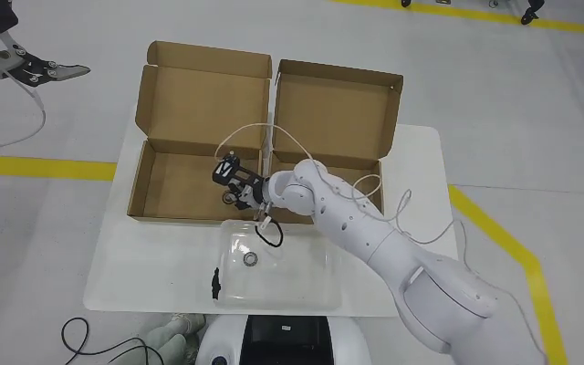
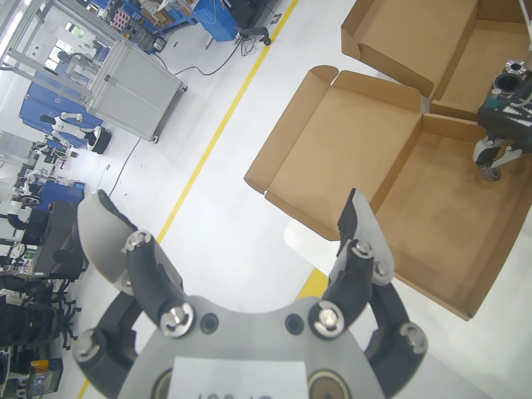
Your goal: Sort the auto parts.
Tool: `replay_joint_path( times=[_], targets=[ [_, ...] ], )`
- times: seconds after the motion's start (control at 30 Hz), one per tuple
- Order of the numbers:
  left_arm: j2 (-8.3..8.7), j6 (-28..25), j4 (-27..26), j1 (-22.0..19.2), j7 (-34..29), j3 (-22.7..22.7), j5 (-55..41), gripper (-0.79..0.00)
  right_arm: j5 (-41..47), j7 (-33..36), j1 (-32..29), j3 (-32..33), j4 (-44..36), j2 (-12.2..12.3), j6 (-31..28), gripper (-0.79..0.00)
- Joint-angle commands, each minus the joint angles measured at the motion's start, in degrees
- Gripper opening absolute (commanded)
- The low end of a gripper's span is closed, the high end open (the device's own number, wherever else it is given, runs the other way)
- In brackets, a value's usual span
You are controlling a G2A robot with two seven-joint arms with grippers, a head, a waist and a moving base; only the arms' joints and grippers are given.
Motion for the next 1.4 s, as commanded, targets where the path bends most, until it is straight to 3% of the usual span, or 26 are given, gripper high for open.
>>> replay_joint_path(
  times=[0.0,0.13,0.27,0.4,0.6,0.73,0.97,1.13,1.2,1.37],
  targets=[
    [0.0,0.0,0.0,0.0,0.0,0.0,0.0,0.0,0.04,0.3,0.51,-0.36,1.2,-0.73,-0.43,-0.785],
    [0.0,0.0,0.0,0.0,0.0,0.0,0.0,0.0,-0.19,0.47,1.37,-0.96,3.69,-2.22,-0.39,-0.785],
    [0.0,0.0,0.0,0.0,0.0,0.0,0.0,0.0,-0.42,0.32,2.01,-1.19,5.88,-3.42,-0.38,-0.69],
    [0.0,0.0,0.0,0.0,0.0,0.0,0.0,0.0,-0.92,-0.14,2.53,-1.31,7.56,-4.39,-0.85,-0.662],
    [0.0,0.0,0.0,0.0,0.0,0.0,0.0,0.0,-2.49,-2.53,3.39,-1.24,8.51,-5.49,-1.71,-0.708],
    [0.0,0.0,0.0,0.0,0.0,0.0,0.0,0.0,-4.13,-5.15,3.88,-0.67,6.71,-5.51,-3.09,-0.671],
    [0.0,0.0,0.0,0.0,0.0,0.0,0.0,0.0,-9.03,-6.37,2.62,1.05,-3.03,-3.57,-4.48,-0.656],
    [0.0,0.0,0.0,0.0,0.0,0.0,0.0,0.0,-11.88,-2.9,-0.6,3.8,-12.36,-0.88,-4.4,-0.613],
    [0.0,0.0,0.0,0.0,0.0,0.0,0.0,0.0,-12.64,-1.35,-2.29,5.15,-16.41,0.32,-5.31,-0.653],
    [0.0,0.0,0.0,0.0,0.0,0.0,0.0,0.0,-14.01,2.97,-7.43,8.63,-26.84,3.33,-8.72,-0.634]
  ],
)
